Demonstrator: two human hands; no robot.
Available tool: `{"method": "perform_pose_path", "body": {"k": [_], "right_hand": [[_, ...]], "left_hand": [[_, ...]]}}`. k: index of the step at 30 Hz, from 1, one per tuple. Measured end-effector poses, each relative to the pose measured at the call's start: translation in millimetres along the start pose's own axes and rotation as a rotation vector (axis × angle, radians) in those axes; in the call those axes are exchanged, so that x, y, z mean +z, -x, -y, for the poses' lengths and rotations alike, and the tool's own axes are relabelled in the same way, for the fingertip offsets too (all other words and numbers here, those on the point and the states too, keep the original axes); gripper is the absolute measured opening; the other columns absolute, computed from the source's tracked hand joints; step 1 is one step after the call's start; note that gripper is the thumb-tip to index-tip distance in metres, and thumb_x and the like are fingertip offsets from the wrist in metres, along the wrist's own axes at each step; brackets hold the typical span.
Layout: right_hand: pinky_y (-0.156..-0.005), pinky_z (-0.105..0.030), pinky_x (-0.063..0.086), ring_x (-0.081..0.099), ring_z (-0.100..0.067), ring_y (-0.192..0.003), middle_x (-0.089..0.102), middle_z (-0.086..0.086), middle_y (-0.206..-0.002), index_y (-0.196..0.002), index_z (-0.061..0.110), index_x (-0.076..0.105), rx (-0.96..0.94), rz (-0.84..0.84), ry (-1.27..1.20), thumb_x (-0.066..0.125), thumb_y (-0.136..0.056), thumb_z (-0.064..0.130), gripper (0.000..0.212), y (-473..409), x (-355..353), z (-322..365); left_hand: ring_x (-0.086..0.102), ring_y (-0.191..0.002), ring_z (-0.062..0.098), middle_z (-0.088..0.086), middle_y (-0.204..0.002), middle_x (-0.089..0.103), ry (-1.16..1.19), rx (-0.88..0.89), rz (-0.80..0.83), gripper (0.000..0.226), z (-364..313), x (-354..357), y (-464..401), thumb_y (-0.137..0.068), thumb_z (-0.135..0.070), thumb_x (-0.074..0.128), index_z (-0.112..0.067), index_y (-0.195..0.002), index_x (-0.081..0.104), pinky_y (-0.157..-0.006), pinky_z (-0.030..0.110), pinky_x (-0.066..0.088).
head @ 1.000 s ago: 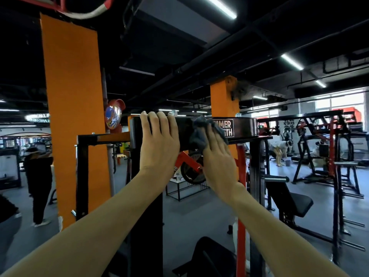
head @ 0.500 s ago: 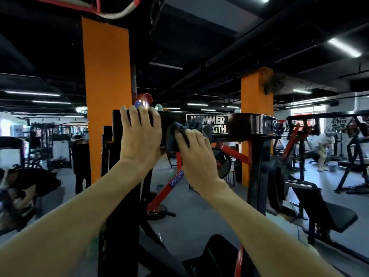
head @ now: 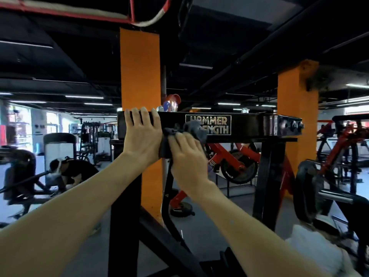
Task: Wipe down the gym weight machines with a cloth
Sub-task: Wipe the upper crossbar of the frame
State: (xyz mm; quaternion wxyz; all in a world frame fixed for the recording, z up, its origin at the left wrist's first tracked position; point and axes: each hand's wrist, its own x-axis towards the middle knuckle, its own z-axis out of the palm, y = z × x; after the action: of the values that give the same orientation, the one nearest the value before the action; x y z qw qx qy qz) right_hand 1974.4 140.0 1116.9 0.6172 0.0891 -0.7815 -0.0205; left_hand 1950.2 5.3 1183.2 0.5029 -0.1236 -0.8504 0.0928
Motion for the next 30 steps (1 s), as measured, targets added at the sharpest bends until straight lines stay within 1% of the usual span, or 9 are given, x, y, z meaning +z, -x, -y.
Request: {"method": "perform_pose_path", "body": {"k": [3, 8, 10, 13, 17, 20, 23, 26, 30], "right_hand": [[-0.110, -0.042, 0.043, 0.052, -0.030, -0.128, 0.059, -0.011, -0.134, -0.134, 0.003, 0.058, 0.000, 0.068, -0.092, 0.042, -0.092, 0.016, 0.047, -2, 9, 21], [-0.124, -0.038, 0.024, 0.036, -0.025, -0.147, 0.042, -0.011, -0.156, -0.153, 0.008, 0.038, 0.014, 0.143, 0.021, 0.043, -0.101, 0.037, 0.060, 11, -5, -19], [-0.126, -0.041, 0.018, 0.024, -0.026, -0.153, 0.028, -0.013, -0.164, -0.158, 0.008, 0.026, 0.098, 0.171, 0.104, 0.026, -0.106, 0.046, 0.065, 18, -13, -43], [-0.125, -0.047, 0.021, 0.018, -0.029, -0.154, 0.021, -0.015, -0.166, -0.160, 0.008, 0.021, 0.303, 0.151, 0.148, 0.010, -0.107, 0.056, 0.073, 30, -26, -79], [-0.128, -0.041, 0.001, -0.003, -0.019, -0.156, 0.004, -0.005, -0.170, -0.160, 0.023, 0.004, 0.454, 0.113, -0.039, 0.001, -0.102, 0.062, 0.071, 15, -21, -73], [-0.126, -0.034, -0.009, -0.014, -0.012, -0.155, -0.003, 0.001, -0.170, -0.162, 0.026, 0.004, 0.252, 0.174, -0.118, 0.003, -0.103, 0.057, 0.066, -8, -11, -28], [-0.125, -0.029, -0.010, -0.017, -0.002, -0.152, 0.000, 0.008, -0.169, -0.163, 0.025, 0.009, 0.145, 0.221, -0.205, 0.011, -0.106, 0.050, 0.061, -22, -6, -7], [-0.126, -0.031, -0.005, -0.013, 0.002, -0.151, 0.003, 0.015, -0.167, -0.162, 0.029, 0.013, 0.109, 0.247, -0.187, 0.016, -0.108, 0.044, 0.056, -19, -9, -25], [-0.125, -0.030, -0.007, -0.011, -0.005, -0.154, -0.008, 0.016, -0.167, -0.160, 0.036, -0.003, 0.158, 0.252, 0.022, 0.002, -0.106, 0.051, 0.057, -1, -16, -71]], "left_hand": [[0.024, -0.144, 0.051, 0.032, -0.154, 0.024, -0.009, 0.027, -0.018, 0.094, 9, 4, -1, -0.093, -0.053, 0.056, 0.001, -0.155, 0.009, -0.121, 0.061, 0.020], [0.028, -0.143, 0.047, 0.025, -0.152, 0.032, 0.007, 0.058, 0.058, 0.128, 15, -5, -6, -0.070, -0.085, 0.062, -0.009, -0.158, 0.009, -0.121, 0.063, 0.020], [0.022, -0.148, 0.044, 0.020, -0.157, 0.026, -0.001, 0.106, 0.036, 0.134, 9, -12, -7, -0.064, -0.091, 0.059, -0.011, -0.159, 0.009, -0.120, 0.066, 0.016], [0.006, -0.155, 0.037, 0.016, -0.167, 0.010, 0.008, 0.194, -0.004, 0.138, -5, -13, -13, -0.065, -0.094, 0.055, -0.007, -0.160, 0.004, -0.122, 0.064, 0.008], [0.002, -0.154, 0.036, 0.011, -0.164, 0.016, 0.125, 0.180, -0.004, 0.142, -16, -2, -17, -0.061, -0.086, 0.069, -0.007, -0.159, 0.004, -0.124, 0.059, 0.005], [0.009, -0.152, 0.036, 0.010, -0.160, 0.024, 0.141, 0.161, -0.082, 0.122, -17, 9, -13, -0.072, -0.072, 0.071, -0.009, -0.158, 0.012, -0.123, 0.057, 0.010], [0.015, -0.152, 0.034, 0.008, -0.158, 0.030, 0.190, 0.149, -0.181, 0.088, -15, 16, -14, -0.088, -0.053, 0.052, -0.011, -0.158, 0.019, -0.122, 0.052, 0.015], [0.023, -0.149, 0.034, 0.008, -0.153, 0.038, 0.212, 0.152, -0.217, 0.090, -14, 18, -16, -0.081, -0.061, 0.042, -0.011, -0.154, 0.029, -0.121, 0.052, 0.019], [0.028, -0.147, 0.034, 0.008, -0.147, 0.045, 0.252, 0.151, -0.278, 0.099, -16, 24, -19, -0.076, -0.073, 0.062, -0.011, -0.149, 0.038, -0.120, 0.052, 0.022]]}}
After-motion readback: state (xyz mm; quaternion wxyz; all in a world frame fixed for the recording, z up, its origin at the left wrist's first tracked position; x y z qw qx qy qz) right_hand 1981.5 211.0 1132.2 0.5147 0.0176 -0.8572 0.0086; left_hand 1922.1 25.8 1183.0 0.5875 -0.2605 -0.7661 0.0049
